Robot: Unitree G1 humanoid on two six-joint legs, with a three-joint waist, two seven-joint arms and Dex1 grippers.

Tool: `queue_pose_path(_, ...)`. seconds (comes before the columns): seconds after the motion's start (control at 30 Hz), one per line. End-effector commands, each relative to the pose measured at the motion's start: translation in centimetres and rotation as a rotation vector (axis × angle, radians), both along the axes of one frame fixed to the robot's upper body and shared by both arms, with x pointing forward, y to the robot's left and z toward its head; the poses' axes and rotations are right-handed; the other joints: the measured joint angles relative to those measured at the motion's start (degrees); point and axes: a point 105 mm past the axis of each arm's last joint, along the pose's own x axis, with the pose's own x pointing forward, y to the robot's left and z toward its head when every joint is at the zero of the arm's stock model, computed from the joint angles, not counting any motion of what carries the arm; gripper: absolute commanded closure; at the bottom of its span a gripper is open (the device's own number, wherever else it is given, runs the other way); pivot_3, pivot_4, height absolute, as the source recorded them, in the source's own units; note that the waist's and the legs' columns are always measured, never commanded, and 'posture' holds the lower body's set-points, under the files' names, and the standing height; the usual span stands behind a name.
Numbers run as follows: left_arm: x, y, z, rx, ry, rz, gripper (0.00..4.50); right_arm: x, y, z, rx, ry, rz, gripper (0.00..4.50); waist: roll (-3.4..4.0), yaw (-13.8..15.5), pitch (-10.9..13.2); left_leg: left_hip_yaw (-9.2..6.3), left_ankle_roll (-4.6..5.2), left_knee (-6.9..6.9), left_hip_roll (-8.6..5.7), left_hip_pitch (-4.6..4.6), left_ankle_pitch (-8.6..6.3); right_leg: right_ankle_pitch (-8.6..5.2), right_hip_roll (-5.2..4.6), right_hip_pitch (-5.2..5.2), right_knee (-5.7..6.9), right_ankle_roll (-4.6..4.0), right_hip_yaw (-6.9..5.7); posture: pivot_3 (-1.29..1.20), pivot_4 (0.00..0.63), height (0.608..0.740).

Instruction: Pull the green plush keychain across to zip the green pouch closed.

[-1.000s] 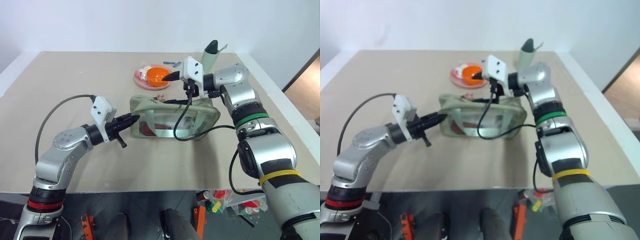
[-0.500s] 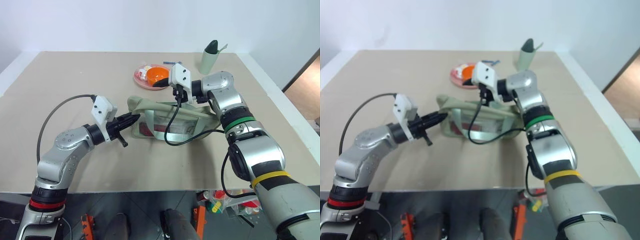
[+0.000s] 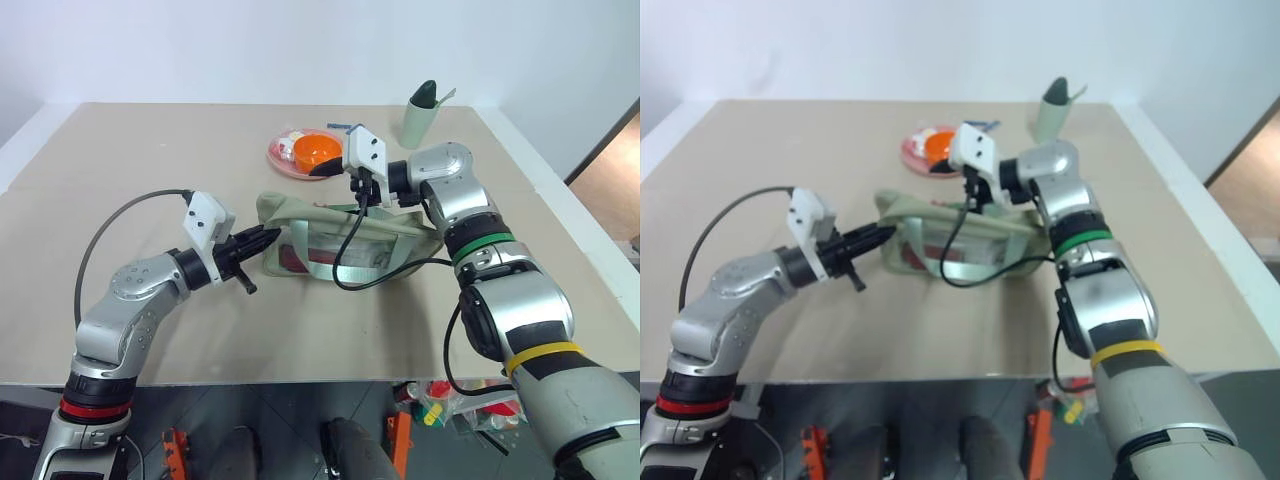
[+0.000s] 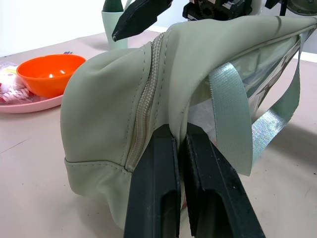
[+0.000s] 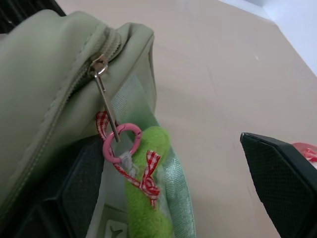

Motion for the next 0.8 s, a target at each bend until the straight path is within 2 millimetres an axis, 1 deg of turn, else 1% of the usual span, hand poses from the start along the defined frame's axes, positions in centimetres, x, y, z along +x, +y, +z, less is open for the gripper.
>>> queue_pose_path(0.03,-0.3,-0.9,0.7,0.006,-0.037,-0.031,4.5,-0.4,-0.3,-0.1,-0.025,-0.007,0.031,0.28,0.0,0.0,0.0,-0.01,0.0,0.0,0.0,0.0,0.0,0.0,0.0,0.0,0.0,0.0,-0.01,0.0,0.15,0.74)
queue_pose_path(0.23,-0.3,-0.9,0.8,0.008,-0.047,-0.026,4.5,-0.5,-0.3,-1.4,-0.081,-0.013,0.041,0.28,0.0,0.0,0.0,-0.05,-0.01,0.0,0.0,0.0,0.01,0.0,-0.01,0.02,0.0,-0.01,-0.06,0.0,0.15,0.74)
queue_pose_path(0.4,-0.4,-0.7,0.8,0.009,-0.05,-0.023,4.5,-0.5,-0.3,-1.9,-0.113,-0.021,0.049,0.28,0.0,0.0,0.0,-0.07,-0.02,0.01,0.0,0.0,0.01,-0.01,-0.01,0.03,0.0,-0.01,-0.08,0.0,0.15,0.74)
queue_pose_path(0.8,-0.3,-0.5,0.8,0.011,-0.054,-0.014,4.5,0.0,-0.7,-1.8,-0.156,-0.078,0.019,0.28,0.0,0.0,0.0,-0.08,-0.03,0.01,0.01,0.0,0.02,-0.03,0.0,0.02,0.0,-0.04,-0.11,0.0,0.15,0.74)
